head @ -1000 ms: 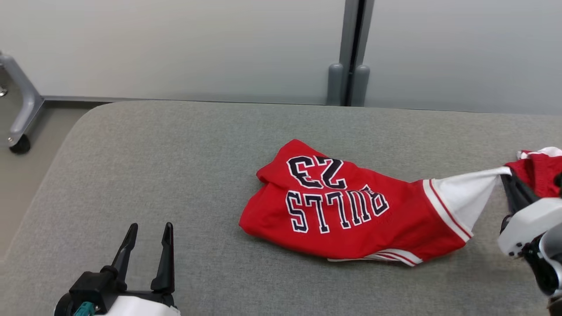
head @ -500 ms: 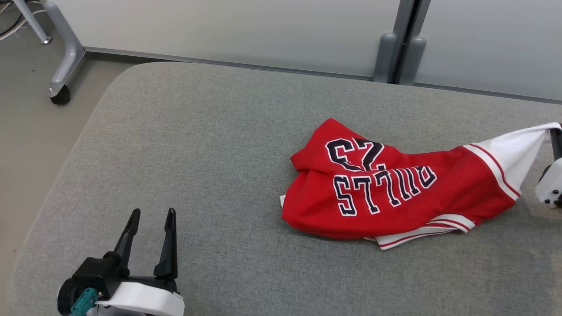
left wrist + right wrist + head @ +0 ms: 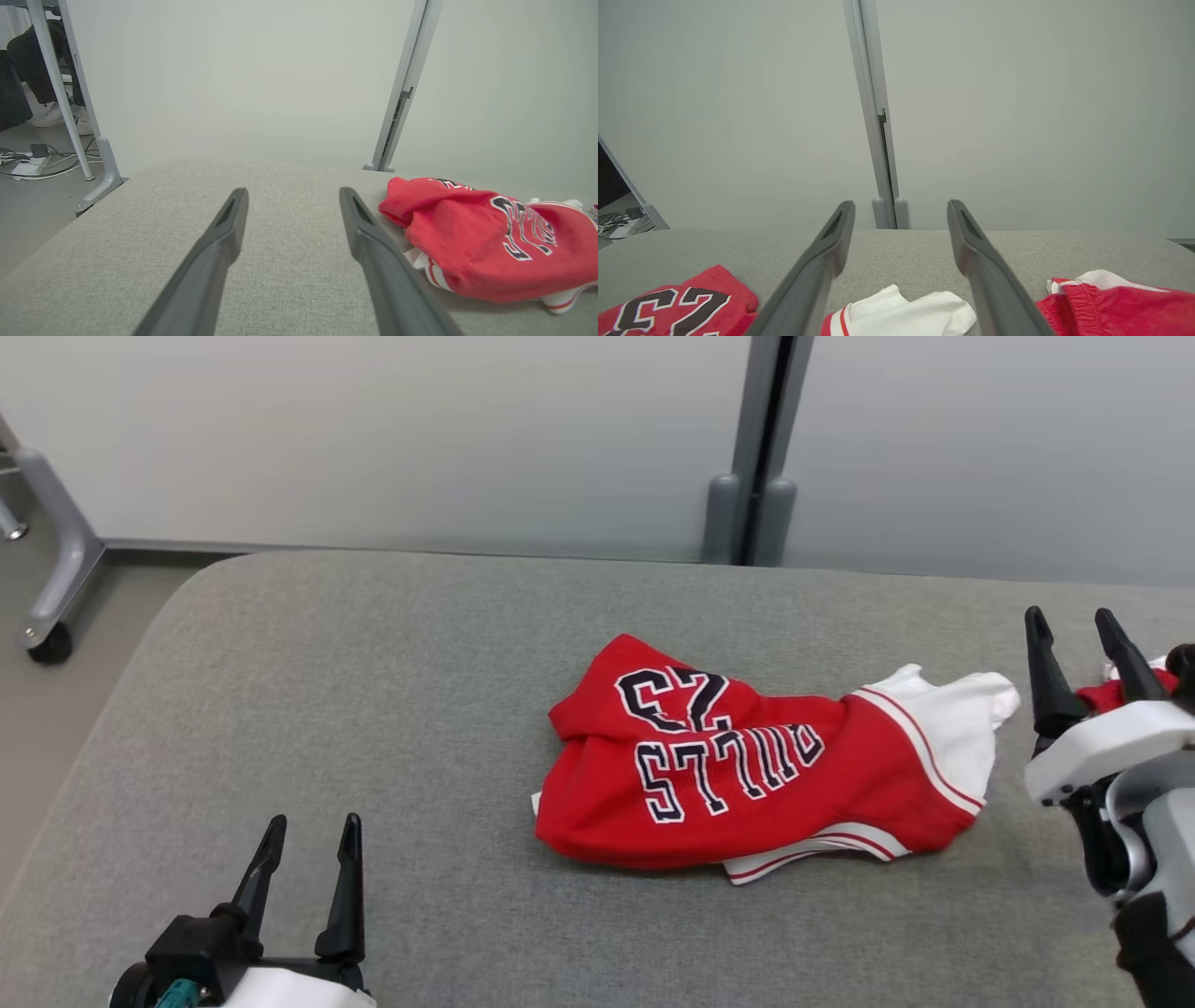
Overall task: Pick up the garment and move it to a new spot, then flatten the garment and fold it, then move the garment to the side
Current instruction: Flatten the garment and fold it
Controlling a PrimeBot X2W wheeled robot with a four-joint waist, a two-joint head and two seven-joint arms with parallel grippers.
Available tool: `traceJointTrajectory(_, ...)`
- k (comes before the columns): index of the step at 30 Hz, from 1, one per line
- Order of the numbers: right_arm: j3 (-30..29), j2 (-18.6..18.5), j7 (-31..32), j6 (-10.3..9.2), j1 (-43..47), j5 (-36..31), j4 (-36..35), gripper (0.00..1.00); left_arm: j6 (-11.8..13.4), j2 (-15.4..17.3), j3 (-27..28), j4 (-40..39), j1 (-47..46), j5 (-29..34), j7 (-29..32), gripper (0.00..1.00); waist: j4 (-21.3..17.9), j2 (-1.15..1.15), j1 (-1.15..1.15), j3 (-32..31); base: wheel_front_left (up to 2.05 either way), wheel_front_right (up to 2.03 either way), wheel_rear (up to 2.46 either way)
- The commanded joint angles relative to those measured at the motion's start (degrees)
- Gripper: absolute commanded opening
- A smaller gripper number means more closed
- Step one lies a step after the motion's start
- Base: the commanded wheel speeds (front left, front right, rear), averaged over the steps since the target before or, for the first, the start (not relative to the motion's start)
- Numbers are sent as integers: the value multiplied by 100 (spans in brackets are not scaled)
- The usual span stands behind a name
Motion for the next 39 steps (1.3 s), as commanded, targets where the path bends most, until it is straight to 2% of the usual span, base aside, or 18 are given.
traceJointTrajectory(1, -11, 59, -31, -1, 356, 67, -367, 100, -7, 29, 40, -47, 66, 27, -26, 100, -307, 0, 0, -230, 0, 0, 0)
traceJointTrajectory(2, -11, 59, -31, -1, 356, 67, -367, 100, -7, 29, 40, -47, 66, 27, -26, 100, -307, 0, 0, -230, 0, 0, 0)
traceJointTrajectory(6, -72, 209, -31, -1, 1100, 80, -1403, 100, -1, 42, 43, -137, 114, 16, -26, 100, -558, 0, 0, -263, 0, 0, 0)
traceJointTrajectory(11, -241, 500, -32, -1, 1920, 87, -2164, 100, -34, 54, -28, -116, 106, -14, 6, 100, -750, 0, 0, -247, 0, 0, 0)
traceJointTrajectory(16, -411, 757, -32, 0, 2385, 74, -2589, 100, 0, 53, -52, -119, 107, -44, 12, 100, -863, 0, 0, -200, 0, 0, 0)
traceJointTrajectory(22, -381, 830, -33, -1, 2458, -59, -2739, 100, -30, 60, -129, -85, 24, -81, 107, 100, -899, 0, 0, -150, 0, 0, 0)
traceJointTrajectory(29, -313, 826, -33, 0, 2401, -83, -2746, 100, -189, 194, -472, 101, -44, -75, 793, 100, -886, 0, 0, -57, 0, 0, 0)
traceJointTrajectory(32, -297, 795, -33, 0, 2330, -91, -2760, 100, -343, 381, -926, 85, -202, -15, 1311, 100, -901, 0, 0, 82, 0, 0, 0)
traceJointTrajectory(39, -250, 799, -33, 0, 2120, -147, -2786, 100, -444, 613, -1529, 368, -773, -292, 2207, 100, -1070, 0, 0, 403, 0, 0, 0)
